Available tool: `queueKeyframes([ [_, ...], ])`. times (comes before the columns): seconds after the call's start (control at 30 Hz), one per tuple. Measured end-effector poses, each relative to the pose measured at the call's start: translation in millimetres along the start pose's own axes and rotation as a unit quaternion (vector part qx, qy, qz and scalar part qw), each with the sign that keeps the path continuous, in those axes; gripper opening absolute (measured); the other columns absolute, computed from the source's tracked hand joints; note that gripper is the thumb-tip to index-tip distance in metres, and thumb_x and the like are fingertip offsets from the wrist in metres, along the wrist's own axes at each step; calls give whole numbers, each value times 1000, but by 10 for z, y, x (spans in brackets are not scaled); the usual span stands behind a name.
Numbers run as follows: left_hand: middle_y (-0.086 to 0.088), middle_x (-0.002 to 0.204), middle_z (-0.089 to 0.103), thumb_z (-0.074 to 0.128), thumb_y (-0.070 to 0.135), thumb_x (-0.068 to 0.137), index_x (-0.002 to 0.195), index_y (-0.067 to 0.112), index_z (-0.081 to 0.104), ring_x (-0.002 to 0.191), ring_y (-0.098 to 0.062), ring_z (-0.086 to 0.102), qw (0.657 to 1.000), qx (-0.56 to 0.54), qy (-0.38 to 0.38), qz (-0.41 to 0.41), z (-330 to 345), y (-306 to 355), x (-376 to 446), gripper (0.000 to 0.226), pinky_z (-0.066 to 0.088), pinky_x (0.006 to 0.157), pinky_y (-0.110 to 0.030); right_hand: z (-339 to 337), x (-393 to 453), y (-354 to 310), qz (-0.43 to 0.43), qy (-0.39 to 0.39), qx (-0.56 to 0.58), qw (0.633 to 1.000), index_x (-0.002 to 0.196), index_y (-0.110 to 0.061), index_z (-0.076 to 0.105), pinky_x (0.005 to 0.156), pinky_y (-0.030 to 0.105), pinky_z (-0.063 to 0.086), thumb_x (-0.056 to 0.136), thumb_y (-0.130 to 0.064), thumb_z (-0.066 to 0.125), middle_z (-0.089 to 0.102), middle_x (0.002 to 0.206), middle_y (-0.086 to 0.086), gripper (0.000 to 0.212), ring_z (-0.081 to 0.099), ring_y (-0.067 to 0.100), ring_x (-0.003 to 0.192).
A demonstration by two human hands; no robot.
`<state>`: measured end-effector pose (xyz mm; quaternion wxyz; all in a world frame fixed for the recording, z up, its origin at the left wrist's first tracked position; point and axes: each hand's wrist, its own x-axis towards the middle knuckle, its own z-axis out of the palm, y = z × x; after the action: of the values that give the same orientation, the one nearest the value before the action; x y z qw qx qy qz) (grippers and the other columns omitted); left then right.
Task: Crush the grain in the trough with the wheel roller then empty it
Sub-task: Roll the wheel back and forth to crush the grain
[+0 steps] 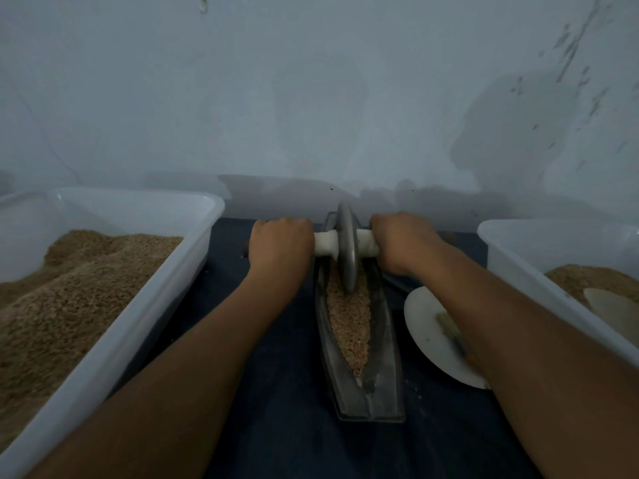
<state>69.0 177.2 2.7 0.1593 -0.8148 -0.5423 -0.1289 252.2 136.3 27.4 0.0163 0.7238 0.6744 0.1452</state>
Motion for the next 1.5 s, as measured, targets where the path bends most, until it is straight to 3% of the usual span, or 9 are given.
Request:
queueKeyframes([
  [0.07, -2, 95, 66, 58, 11, 93, 99, 19, 57, 86, -22, 64, 1000, 4, 10, 7, -21, 14, -4, 9, 42, 75, -32, 17, -36, 3, 3, 5, 7, 1000, 117, -12, 54, 68, 32, 39, 85, -23, 71, 62, 111, 13, 38, 61, 30, 98],
  [0.17, 0, 93, 65, 56, 12, 94, 90, 20, 48, 82, -18, 62, 999, 19, 41, 16, -54, 20, -76, 12, 30, 71, -29, 47, -175, -5, 3, 30, 13, 999, 116, -10, 55, 71, 32, 40, 88, -20, 67, 63, 112, 12, 32, 61, 29, 100],
  [0.3, -1, 92, 62, 60, 13, 90, 89, 19, 39, 83, -19, 60, 998, 22, 57, 29, -78, 21, -300, 22, 29, 72, -30, 66, -462, -53, 7, 53, 3, 999, 108, -11, 51, 67, 33, 37, 84, -18, 68, 64, 106, 11, 29, 62, 29, 95],
  [0.63, -2, 101, 60, 62, 14, 85, 102, 18, 45, 91, -21, 59, 997, 29, 59, 41, -327, 61, -766, 24, 28, 75, -32, -46, -1077, -218, 16, 49, -7, 999, 116, -9, 46, 71, 32, 36, 95, -11, 51, 62, 112, 7, 21, 62, 26, 100],
  [0.8, 0, 98, 59, 67, 20, 82, 103, 19, 45, 88, -19, 58, 996, 32, 72, 47, -367, 60, -909, 30, 27, 74, -32, -65, -1345, -254, -18, 150, 36, 988, 78, 4, 59, 51, 34, 33, 64, 19, 67, 60, 63, 23, 22, 59, 35, 52],
  [1.0, 3, 89, 58, 65, 23, 84, 95, 22, 44, 73, -16, 49, 997, 20, 68, 32, -223, 14, -762, 24, 27, 70, -31, -5, -1108, -211, -8, 80, -21, 997, 109, -9, 48, 68, 31, 30, 90, -6, 50, 64, 102, 7, 19, 62, 25, 90],
  [1.17, 6, 76, 42, 62, 25, 88, 88, 23, 36, 66, -14, 42, 999, 9, 43, 17, -30, -33, -514, 26, 28, 68, -30, -1, -721, -151, -11, 77, -22, 997, 109, -12, 45, 65, 32, 32, 86, -13, 62, 65, 102, 7, 28, 64, 26, 90],
  [1.4, 3, 88, 62, 61, 21, 90, 89, 24, 50, 76, -18, 58, 999, 15, 41, 15, 5, -8, -154, 11, 29, 70, -30, 66, -266, -11, -8, 36, 14, 999, 117, -8, 53, 71, 31, 37, 89, -17, 65, 64, 114, 14, 32, 62, 31, 103],
  [1.5, 3, 82, 58, 56, 18, 94, 92, 24, 57, 78, -19, 61, 998, 27, 55, 12, -41, 67, -30, 7, 28, 71, -31, 89, -105, 70, -10, -7, 20, 1000, 117, -9, 57, 71, 28, 36, 89, -24, 67, 64, 117, 12, 33, 61, 29, 105],
])
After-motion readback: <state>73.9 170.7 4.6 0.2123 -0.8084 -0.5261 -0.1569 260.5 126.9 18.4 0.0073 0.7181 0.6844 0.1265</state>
